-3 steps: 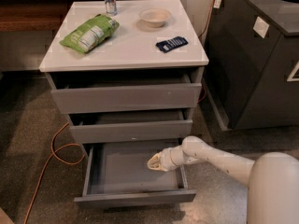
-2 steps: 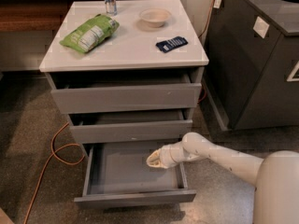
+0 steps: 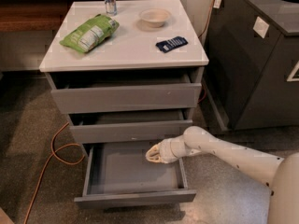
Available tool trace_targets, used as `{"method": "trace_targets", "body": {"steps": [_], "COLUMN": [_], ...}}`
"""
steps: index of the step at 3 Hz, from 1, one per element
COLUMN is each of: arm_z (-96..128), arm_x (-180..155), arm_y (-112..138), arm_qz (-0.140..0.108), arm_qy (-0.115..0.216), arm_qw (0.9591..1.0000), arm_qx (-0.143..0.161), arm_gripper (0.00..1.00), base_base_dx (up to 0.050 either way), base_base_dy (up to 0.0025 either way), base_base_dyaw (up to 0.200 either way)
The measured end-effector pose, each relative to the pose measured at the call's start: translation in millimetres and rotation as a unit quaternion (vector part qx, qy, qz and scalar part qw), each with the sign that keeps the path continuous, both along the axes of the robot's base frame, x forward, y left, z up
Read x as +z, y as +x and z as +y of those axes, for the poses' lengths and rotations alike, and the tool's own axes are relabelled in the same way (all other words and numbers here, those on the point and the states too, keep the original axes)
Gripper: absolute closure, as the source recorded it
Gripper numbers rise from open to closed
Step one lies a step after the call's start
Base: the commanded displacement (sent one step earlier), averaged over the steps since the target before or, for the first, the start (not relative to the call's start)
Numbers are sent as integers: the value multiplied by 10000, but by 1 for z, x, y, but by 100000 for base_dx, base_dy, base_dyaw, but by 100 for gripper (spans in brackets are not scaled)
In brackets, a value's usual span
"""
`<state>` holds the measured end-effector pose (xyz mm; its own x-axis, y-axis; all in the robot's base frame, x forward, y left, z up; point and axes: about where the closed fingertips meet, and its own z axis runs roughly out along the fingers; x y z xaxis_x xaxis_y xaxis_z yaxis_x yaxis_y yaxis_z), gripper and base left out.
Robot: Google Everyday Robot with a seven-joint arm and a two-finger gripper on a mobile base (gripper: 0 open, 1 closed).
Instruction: Place redbull can into bottom drawer
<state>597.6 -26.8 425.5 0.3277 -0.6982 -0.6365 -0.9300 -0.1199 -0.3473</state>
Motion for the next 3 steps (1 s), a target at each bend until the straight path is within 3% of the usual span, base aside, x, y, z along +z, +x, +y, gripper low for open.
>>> {"method": "trace_targets", "body": {"steps": [1,2,3], "arm_z": [1,1,3], "arm_x": [34,53,52], "arm_y": [-1,0,-1], "arm_qz": [-267,-379,-363], "arm_qy": [24,51,56], "arm_qw": [9995,9989,9990], "arm_qx": [142,256,270], "arm_gripper": [51,28,5], "base_base_dx": [0,0,0], "base_base_dy": [0,0,0], "base_base_dyaw": [0,0,0]}}
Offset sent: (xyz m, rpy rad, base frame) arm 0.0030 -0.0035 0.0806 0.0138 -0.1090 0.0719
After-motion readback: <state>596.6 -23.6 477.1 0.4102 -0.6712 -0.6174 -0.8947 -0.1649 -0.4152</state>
